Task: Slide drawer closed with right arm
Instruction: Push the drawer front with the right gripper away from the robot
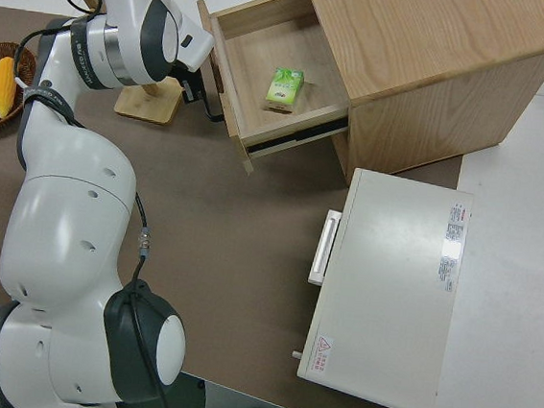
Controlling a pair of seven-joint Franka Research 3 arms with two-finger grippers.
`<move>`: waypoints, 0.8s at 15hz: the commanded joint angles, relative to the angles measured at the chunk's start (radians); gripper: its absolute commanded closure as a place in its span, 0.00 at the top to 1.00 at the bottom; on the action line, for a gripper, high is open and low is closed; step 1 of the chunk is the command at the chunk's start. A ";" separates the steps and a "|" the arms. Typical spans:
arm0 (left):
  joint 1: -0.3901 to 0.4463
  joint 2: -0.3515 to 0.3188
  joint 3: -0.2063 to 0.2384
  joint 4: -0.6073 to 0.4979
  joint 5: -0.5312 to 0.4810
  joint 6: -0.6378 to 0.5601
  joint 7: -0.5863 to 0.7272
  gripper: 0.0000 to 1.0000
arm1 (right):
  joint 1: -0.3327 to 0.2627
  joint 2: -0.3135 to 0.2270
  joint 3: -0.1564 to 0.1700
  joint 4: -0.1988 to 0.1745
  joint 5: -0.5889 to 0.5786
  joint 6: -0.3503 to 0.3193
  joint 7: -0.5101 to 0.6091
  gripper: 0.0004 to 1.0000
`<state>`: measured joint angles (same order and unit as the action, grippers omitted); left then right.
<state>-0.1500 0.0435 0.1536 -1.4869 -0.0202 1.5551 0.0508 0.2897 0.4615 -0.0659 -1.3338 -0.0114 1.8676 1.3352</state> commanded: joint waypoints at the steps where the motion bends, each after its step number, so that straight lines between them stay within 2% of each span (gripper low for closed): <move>1: -0.017 0.013 0.017 0.020 0.012 0.000 0.008 1.00 | -0.037 0.008 0.008 0.008 0.005 0.021 -0.063 0.00; 6: -0.017 0.013 0.017 0.020 0.012 0.000 0.008 1.00 | -0.089 0.008 0.009 0.008 0.002 0.019 -0.116 0.00; 10: -0.017 0.013 0.017 0.020 0.012 0.000 0.008 1.00 | -0.122 0.008 0.006 0.008 -0.002 0.019 -0.220 0.00; 12: -0.017 0.013 0.017 0.020 0.012 0.000 0.008 1.00 | -0.141 0.009 0.006 0.021 -0.001 0.021 -0.240 0.00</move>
<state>-0.1500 0.0435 0.1536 -1.4869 -0.0202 1.5551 0.0508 0.1853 0.4616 -0.0672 -1.3334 -0.0121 1.8685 1.1552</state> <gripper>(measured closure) 0.000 0.991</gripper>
